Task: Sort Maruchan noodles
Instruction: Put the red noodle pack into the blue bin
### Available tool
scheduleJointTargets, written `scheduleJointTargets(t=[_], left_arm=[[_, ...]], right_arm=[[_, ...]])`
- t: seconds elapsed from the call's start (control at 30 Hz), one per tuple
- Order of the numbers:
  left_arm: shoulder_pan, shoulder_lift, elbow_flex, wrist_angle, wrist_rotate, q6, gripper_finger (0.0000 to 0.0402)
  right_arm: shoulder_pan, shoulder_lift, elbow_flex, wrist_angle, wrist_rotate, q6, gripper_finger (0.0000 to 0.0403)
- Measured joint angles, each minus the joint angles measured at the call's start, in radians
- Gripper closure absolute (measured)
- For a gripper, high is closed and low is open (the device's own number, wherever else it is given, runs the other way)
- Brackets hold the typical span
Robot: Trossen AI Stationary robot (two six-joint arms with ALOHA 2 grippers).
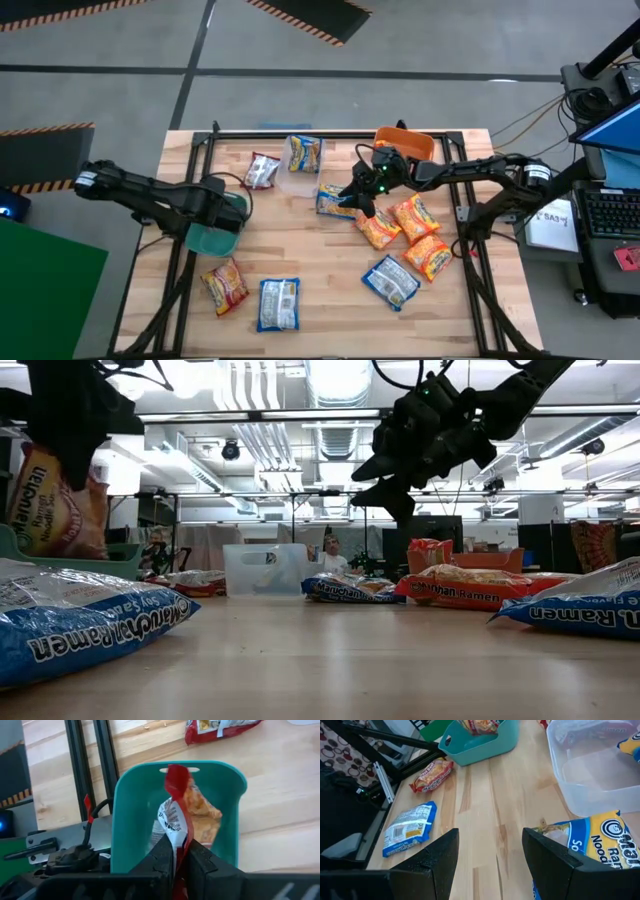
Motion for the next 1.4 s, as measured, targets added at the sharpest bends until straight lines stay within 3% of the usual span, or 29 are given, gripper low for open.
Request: scheduleJointTargets(t=[0.33,0.87,1.2,1.4], left_arm=[[0.0,0.093,0.0,0.041,-0.058,-0.042,0.0395],[0.0,0.233,-0.001,0.196,-0.052,-0.063,0.0391],[0.0,0.257,0.013,0.251,-0.016,-0.016,0.0315],[0.0,0.257,0.061,0.235,-0.02,0.088,0.0261]], right_arm=[[0.0,0.0,0.0,0.0,0.0,0.0,0.0197],[0.0,0.0,0.001,0.0,0.0,0.0,0.0197],[0.0,0.0,0.002,0.0,0.001,0.003,0.0197],[0.0,0.0,0.002,0.0,0.001,0.003,0.0197]])
